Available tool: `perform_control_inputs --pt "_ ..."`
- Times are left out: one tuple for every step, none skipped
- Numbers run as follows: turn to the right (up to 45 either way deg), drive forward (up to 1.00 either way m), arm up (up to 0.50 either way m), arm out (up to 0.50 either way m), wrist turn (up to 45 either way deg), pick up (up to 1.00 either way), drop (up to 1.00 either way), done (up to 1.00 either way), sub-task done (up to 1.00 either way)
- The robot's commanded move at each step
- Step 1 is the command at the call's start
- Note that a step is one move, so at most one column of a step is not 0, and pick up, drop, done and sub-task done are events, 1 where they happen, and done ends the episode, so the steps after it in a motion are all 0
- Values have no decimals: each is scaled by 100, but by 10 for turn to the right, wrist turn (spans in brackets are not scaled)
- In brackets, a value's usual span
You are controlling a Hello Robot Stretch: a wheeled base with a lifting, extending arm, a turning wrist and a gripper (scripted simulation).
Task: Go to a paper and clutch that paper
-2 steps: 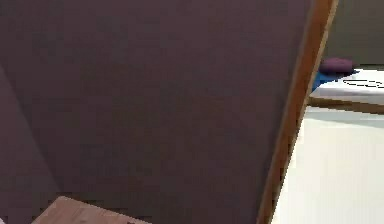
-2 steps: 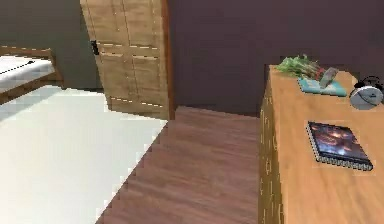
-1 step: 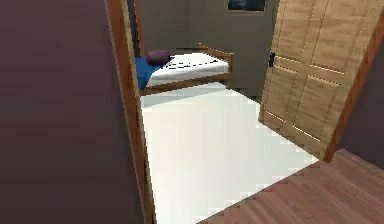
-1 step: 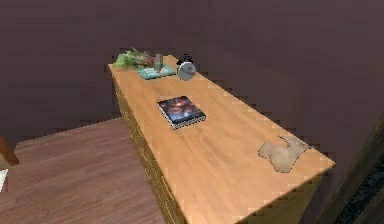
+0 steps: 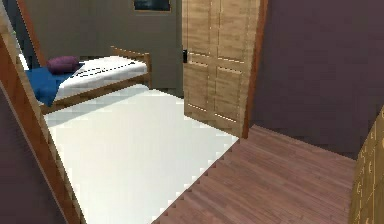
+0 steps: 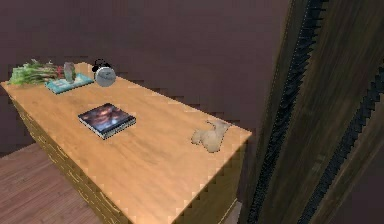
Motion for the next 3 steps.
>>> perform_control_inputs --pt "0 0 50 0 0 0 0 0 0" --pt "0 0 36 0 0 0 0 0 0" --pt "0 0 0 50 0 0 0 0 0"
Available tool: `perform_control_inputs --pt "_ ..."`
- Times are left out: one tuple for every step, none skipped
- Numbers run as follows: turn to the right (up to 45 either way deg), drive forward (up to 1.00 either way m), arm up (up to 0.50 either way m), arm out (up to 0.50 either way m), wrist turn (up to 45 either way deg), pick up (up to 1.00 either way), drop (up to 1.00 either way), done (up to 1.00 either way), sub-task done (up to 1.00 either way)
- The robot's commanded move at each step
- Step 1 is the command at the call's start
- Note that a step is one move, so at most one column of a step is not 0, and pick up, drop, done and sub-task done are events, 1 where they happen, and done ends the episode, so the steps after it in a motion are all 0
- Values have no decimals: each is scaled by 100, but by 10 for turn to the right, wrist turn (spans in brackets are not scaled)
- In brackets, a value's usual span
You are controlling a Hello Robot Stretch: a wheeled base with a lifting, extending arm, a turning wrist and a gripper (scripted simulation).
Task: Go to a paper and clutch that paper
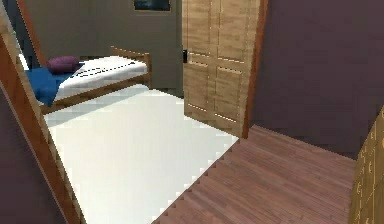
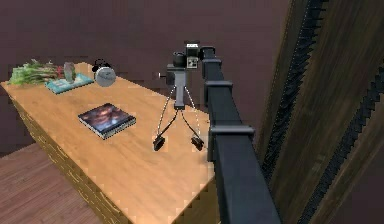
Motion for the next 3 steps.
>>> perform_control_inputs --pt "0 0 0 0 450 0 0 0 0" --pt "0 0 0 0 450 0 0 0 0" --pt "0 0 0 0 450 0 0 0 0"
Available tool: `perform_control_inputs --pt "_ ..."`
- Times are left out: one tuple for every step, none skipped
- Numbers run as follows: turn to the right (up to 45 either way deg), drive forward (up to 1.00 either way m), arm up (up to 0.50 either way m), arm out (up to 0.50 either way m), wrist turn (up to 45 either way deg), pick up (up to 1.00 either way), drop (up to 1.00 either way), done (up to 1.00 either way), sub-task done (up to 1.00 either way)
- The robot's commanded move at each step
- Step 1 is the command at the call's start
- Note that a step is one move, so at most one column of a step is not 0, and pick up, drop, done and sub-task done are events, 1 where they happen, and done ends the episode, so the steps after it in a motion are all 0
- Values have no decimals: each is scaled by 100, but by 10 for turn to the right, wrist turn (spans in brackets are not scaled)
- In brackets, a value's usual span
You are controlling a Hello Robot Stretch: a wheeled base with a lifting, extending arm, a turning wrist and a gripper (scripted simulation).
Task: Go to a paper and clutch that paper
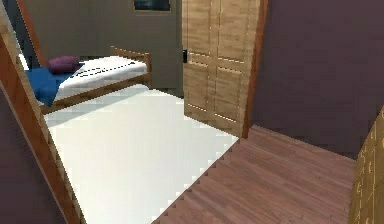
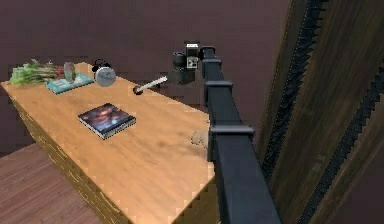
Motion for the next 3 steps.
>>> perform_control_inputs --pt "0 0 0 0 450 0 0 0 0" --pt "0 0 0 0 450 0 0 0 0" --pt "0 0 0 0 90 0 0 0 0"
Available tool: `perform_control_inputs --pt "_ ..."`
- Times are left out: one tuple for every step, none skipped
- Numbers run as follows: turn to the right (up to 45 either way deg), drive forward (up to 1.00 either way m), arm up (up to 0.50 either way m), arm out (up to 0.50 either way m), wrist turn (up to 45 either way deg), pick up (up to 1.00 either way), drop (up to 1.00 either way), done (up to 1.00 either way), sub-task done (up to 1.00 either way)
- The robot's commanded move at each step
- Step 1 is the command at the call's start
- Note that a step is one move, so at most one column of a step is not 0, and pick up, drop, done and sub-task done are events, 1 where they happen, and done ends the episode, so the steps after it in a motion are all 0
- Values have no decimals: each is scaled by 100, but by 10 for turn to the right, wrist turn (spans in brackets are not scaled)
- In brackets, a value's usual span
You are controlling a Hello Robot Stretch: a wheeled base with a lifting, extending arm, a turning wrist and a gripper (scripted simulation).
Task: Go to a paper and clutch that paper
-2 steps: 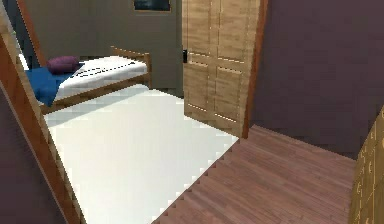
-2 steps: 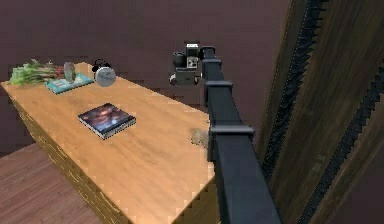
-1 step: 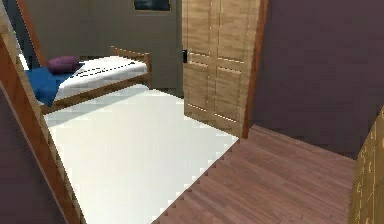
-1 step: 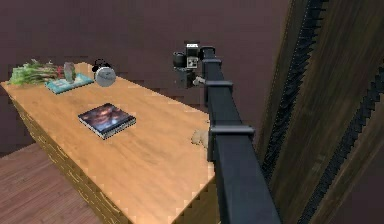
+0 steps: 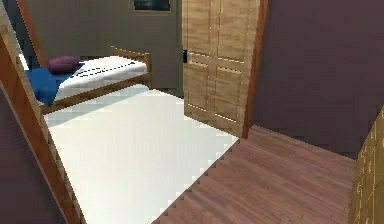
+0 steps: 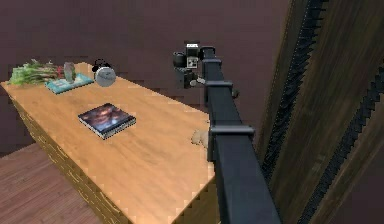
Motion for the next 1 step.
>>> perform_control_inputs --pt "0 0 -30 0 0 0 0 0 0"
